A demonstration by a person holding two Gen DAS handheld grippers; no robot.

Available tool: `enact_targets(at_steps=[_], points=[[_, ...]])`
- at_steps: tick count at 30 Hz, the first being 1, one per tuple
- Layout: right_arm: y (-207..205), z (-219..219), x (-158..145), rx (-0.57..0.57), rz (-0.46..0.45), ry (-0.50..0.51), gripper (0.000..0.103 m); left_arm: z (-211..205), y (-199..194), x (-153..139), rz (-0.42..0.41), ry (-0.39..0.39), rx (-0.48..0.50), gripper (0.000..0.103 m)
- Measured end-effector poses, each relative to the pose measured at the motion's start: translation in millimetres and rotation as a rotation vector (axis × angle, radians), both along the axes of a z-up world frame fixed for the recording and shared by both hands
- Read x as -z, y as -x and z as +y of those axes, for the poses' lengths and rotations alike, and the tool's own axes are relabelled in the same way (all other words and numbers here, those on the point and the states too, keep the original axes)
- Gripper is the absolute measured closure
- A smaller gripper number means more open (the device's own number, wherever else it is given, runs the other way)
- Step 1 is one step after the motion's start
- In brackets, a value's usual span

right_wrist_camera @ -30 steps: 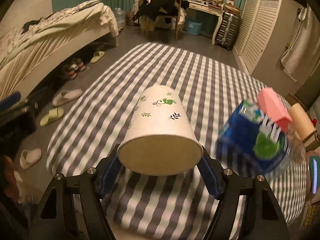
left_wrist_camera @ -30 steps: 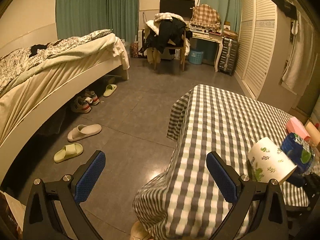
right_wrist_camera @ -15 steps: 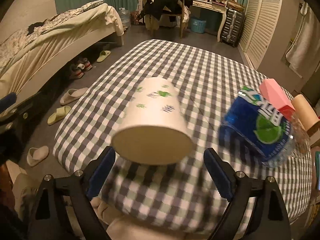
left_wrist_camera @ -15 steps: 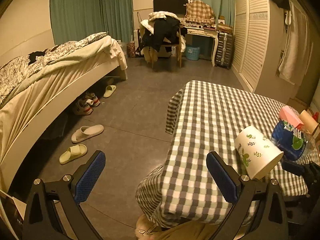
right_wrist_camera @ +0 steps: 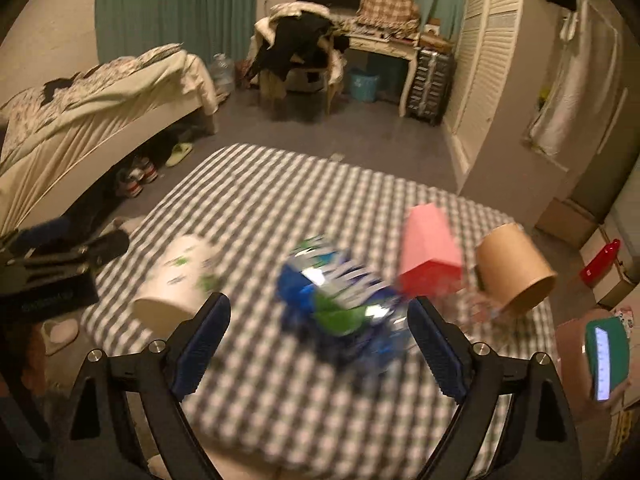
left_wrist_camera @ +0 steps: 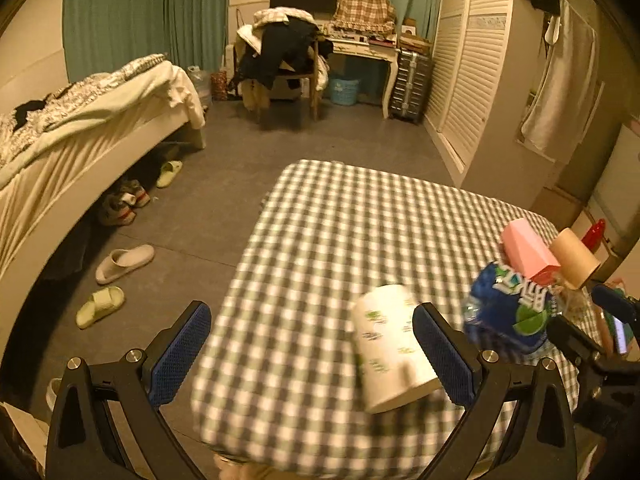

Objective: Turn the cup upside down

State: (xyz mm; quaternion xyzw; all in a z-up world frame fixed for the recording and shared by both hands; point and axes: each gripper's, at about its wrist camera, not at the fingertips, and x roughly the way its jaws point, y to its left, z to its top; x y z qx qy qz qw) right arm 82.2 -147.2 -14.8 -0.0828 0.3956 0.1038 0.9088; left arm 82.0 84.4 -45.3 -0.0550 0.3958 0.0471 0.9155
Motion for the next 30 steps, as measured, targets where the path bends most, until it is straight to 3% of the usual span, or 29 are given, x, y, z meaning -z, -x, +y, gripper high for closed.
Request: enact_targets(at_steps=[7,11,15,20,27,28,30], points=[[-14,-38,-2,0.015,-0.021,-0.006,0.013,-24,-27,2,0.091,0.033,0.035,0.000],[-18,-57,4,0.031,-0.019,-0.026,0.013,-36,-52,5,0.169,0.010,0.071,0.000],[-24,-72,13,0.049,0.006,-0.059,0.013,-41,-74,18,0.251,-0.025,0.081,0.000],[-31,-83,24,0.064,0.039,-0.097,0.013,-42,-87,44,0.378,0.006,0.094,0.001],[-39,-83,31,0.065,0.063,-0.125,0.013,-46,-86,62,0.442,0.013,0.130,0.002],[-40,-81,31,0.063,0.069,-0.122,0.013,-47,-85,65,0.451,0.022,0.139,0.004],[-39,-78,31,0.059,0.070,-0.119,0.013,-48,-85,67,0.468,0.032,0.155,0.025]])
